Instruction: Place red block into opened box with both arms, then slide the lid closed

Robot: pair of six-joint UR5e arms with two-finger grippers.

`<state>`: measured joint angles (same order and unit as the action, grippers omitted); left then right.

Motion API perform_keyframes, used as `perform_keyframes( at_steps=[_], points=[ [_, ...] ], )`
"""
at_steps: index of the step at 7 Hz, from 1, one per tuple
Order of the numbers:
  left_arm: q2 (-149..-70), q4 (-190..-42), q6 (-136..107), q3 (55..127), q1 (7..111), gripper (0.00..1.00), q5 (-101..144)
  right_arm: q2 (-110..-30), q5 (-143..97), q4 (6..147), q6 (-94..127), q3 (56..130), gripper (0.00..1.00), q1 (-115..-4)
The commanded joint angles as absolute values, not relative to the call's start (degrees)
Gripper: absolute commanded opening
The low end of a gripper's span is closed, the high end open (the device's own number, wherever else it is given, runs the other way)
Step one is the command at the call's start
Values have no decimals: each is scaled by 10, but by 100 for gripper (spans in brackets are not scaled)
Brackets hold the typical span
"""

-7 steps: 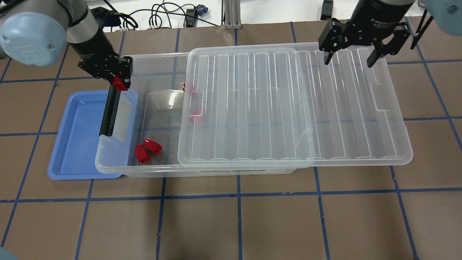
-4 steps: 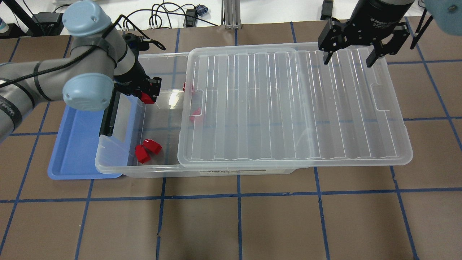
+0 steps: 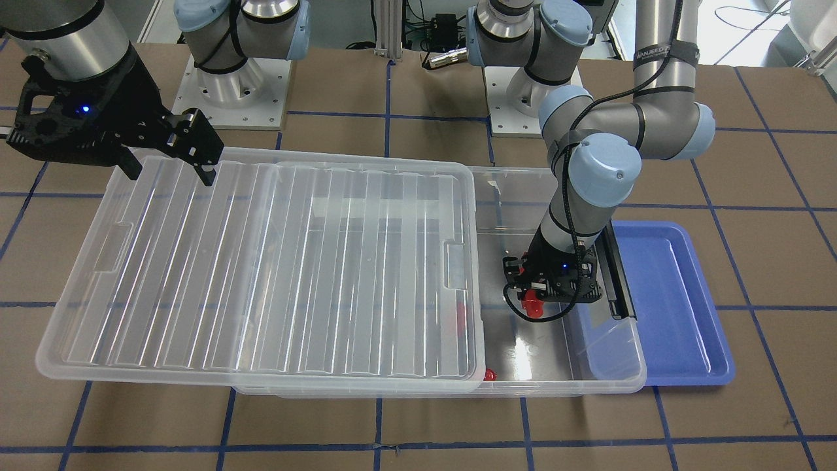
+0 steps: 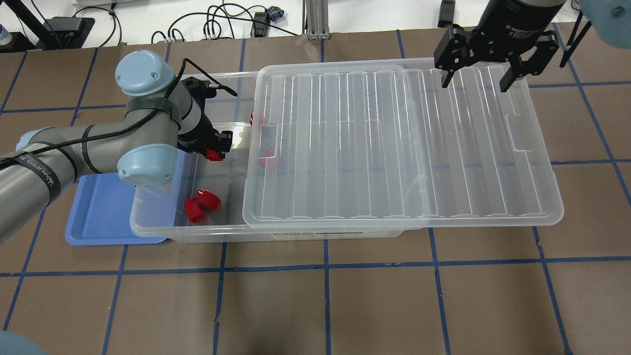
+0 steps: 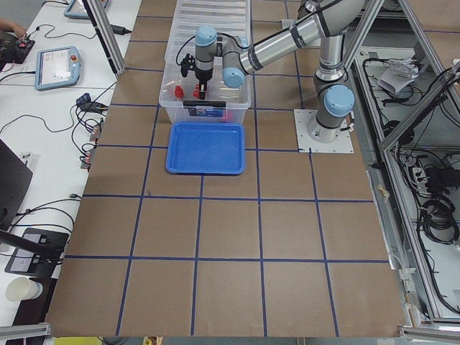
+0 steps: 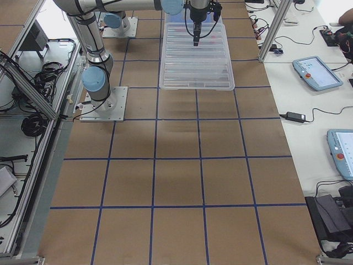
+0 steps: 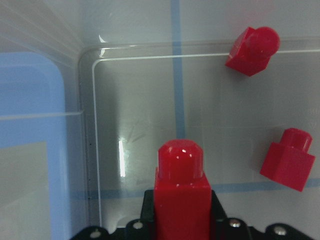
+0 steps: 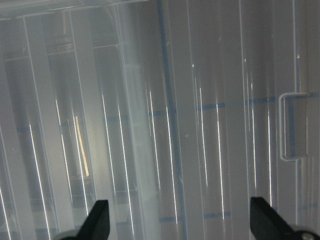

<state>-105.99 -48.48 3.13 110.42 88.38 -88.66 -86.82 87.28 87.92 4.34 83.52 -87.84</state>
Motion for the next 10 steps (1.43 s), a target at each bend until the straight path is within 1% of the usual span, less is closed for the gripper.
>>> perform_keyframes(
  at_steps=[1,2,3,7,8,9,10],
  points=[
    [-1069,-481,38,1108,882,99,-891,-870,873,879,44,836,100,-879],
    [-1068,-491,43,1075,876,100,-894,-869,872,879,44,835,100,-879],
    [-1064,-554,43,1034,880,100,-924,-870,872,879,43,836,100,-879],
    [-1008,-830,37,847,890,100,-925,-868,873,879,37,836,100,-878],
    [-988,-884,35,814,894,100,-927,-869,873,879,37,836,100,-878],
    [-964,-928,35,797,898,100,-927,-871,873,877,38,836,100,-879],
    [-945,-951,35,800,899,100,-924,-872,874,877,38,837,100,-879]
  ],
)
